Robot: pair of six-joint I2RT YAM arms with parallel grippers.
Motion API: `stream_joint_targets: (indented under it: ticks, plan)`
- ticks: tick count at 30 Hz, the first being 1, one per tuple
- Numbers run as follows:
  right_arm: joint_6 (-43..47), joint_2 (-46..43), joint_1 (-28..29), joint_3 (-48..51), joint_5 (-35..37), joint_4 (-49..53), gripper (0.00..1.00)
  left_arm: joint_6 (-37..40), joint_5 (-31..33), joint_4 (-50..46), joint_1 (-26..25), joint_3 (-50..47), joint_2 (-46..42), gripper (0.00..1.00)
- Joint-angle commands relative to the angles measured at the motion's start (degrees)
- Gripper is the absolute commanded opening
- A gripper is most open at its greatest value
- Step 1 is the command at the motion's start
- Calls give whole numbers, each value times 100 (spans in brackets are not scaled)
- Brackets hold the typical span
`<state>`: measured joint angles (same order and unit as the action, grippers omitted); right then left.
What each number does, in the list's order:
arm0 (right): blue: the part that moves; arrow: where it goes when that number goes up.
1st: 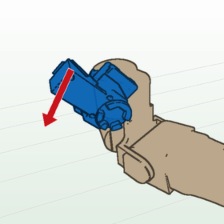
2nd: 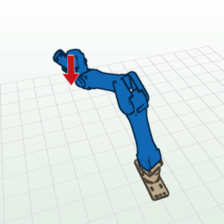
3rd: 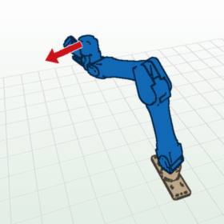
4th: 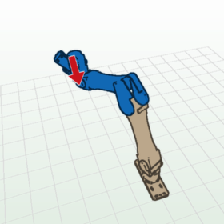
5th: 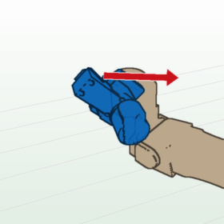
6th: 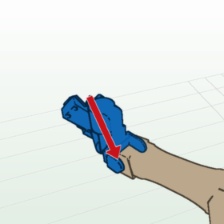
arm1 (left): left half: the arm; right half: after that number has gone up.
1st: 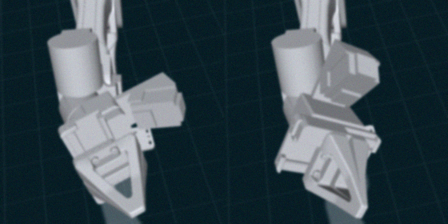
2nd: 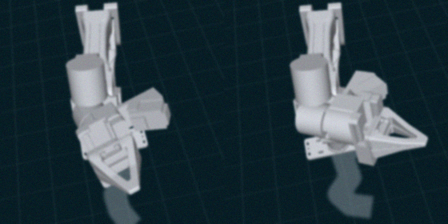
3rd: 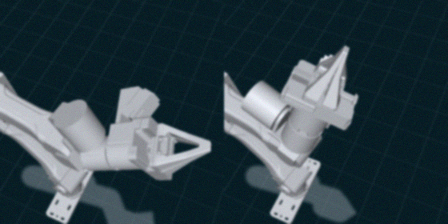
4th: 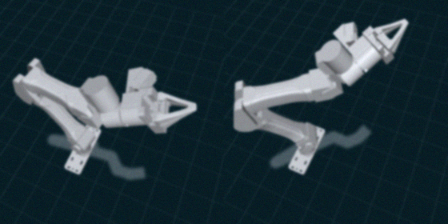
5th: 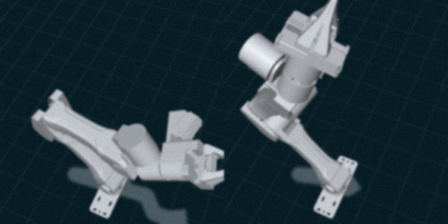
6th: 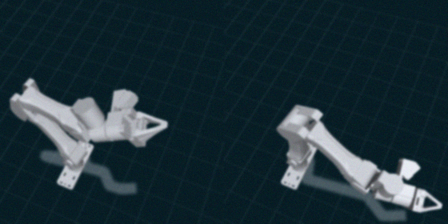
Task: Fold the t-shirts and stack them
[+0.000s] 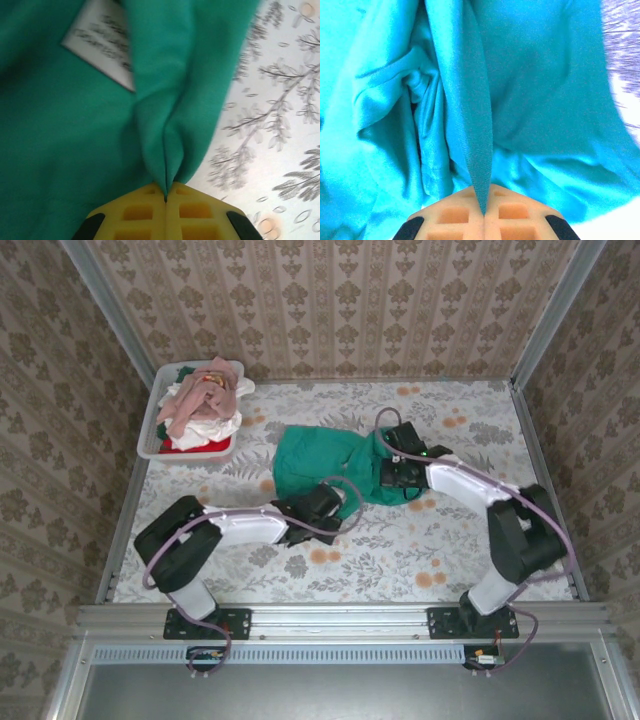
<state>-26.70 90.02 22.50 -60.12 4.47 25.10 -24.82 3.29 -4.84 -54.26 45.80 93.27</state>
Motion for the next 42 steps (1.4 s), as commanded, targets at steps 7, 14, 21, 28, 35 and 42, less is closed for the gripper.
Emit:
stream_joint_targets:
  ticks: [7,14,21,28,35,42]
  plan:
    - [283,-2591,-526,359,843,1531,0,43,566,-1207,1585,-392,-2844,0]
    - [522,-1936,-1508,-1140,722,1277,0,747,336,-1397,3540,1262,-2837,0]
    - [176,210,-1265,-4440,567,1625,0,1259,-874,-1817,4354,5327,-218,0]
    - [516,1432,-975,-7045,1539,2331,0,1439,-1428,-2645,4359,9193,1562,0]
    - [972,2246,-1063,-10082,2006,3068,0,1592,-1583,-2630,4445,10687,2065,0]
    - [1300,940,-1137,-8673,2028,2935,0,1515,-2038,-1181,4508,7448,86,0]
